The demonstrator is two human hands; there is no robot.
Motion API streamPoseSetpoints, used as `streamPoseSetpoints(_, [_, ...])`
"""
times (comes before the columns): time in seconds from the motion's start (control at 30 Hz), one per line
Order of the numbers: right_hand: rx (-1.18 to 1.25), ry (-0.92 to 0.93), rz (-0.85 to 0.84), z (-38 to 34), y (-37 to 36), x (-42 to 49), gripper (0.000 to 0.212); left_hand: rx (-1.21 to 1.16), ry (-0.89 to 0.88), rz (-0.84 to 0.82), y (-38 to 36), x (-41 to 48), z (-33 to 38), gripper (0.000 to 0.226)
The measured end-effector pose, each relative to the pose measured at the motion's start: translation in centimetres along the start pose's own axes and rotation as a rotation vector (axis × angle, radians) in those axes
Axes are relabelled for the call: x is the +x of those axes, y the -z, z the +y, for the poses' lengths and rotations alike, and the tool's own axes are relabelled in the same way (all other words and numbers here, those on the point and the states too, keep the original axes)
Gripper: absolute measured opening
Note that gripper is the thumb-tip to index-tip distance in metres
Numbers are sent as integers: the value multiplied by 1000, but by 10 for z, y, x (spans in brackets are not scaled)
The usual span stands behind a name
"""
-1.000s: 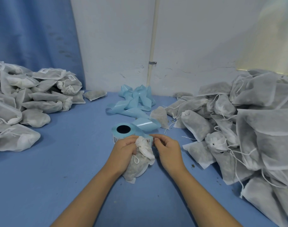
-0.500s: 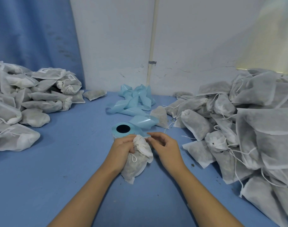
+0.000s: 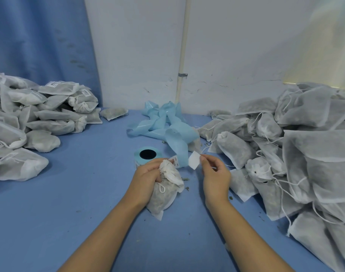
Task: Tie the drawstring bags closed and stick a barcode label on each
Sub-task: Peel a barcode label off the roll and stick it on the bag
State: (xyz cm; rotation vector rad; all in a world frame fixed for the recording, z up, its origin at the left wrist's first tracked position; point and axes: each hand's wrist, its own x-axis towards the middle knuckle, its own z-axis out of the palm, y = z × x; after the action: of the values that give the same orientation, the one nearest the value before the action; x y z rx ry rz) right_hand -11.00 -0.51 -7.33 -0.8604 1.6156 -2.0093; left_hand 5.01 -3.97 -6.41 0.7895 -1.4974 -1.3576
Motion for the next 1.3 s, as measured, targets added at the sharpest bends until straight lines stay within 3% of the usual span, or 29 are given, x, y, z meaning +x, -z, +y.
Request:
streamPoseSetpoints(0.1, [112, -57, 53, 1, 1, 2, 9, -3, 8, -9, 0, 1, 1, 54])
streamPoseSetpoints(0.33, [120, -54, 14, -1, 0, 1, 13, 36, -57, -52, 2, 1, 3, 63])
streamPoseSetpoints(0.5, [248, -31, -54, -8, -4, -3, 31, -44, -123, 16, 4, 2, 2, 68])
streamPoseSetpoints(0.63, [284, 130, -213, -17, -9, -18, 41, -157, -104, 27, 0, 3, 1, 63])
streamPoseSetpoints(0.9, [-117, 342, -433, -11, -13, -33, 37, -228, -57, 80, -3, 4, 1, 64])
streamPoseSetpoints(1.3, [-567, 546, -410, -11, -16, -39, 42, -282, -48, 109, -5, 2, 4, 53])
